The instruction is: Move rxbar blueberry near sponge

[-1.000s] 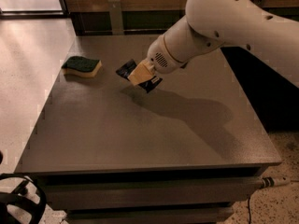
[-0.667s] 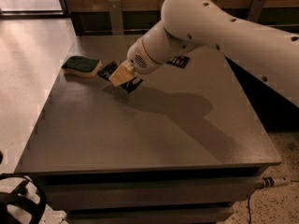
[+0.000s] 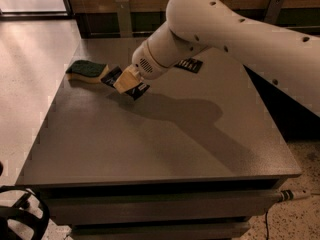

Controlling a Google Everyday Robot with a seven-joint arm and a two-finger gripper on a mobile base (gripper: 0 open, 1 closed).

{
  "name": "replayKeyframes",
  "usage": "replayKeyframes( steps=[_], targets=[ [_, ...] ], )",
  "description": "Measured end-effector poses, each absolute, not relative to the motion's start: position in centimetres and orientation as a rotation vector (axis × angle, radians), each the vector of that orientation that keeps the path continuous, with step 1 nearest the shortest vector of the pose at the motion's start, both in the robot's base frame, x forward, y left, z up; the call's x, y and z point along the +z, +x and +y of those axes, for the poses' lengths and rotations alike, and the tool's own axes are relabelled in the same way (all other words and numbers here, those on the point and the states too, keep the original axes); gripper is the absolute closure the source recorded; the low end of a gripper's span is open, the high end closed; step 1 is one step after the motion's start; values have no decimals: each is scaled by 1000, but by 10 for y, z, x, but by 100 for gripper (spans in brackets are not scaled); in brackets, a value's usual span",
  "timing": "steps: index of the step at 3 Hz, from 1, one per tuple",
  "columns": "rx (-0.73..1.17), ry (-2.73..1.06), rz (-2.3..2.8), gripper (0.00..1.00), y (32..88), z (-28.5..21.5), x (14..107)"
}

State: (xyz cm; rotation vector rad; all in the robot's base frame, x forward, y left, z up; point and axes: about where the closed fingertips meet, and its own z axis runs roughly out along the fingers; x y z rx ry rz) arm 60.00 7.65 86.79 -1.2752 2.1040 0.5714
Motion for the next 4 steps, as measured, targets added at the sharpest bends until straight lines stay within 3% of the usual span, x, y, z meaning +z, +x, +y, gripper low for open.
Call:
replayKeyframes(
  steps=[4],
  targets=[
    [729,-1607,1911,100,608,166,841]
  ],
)
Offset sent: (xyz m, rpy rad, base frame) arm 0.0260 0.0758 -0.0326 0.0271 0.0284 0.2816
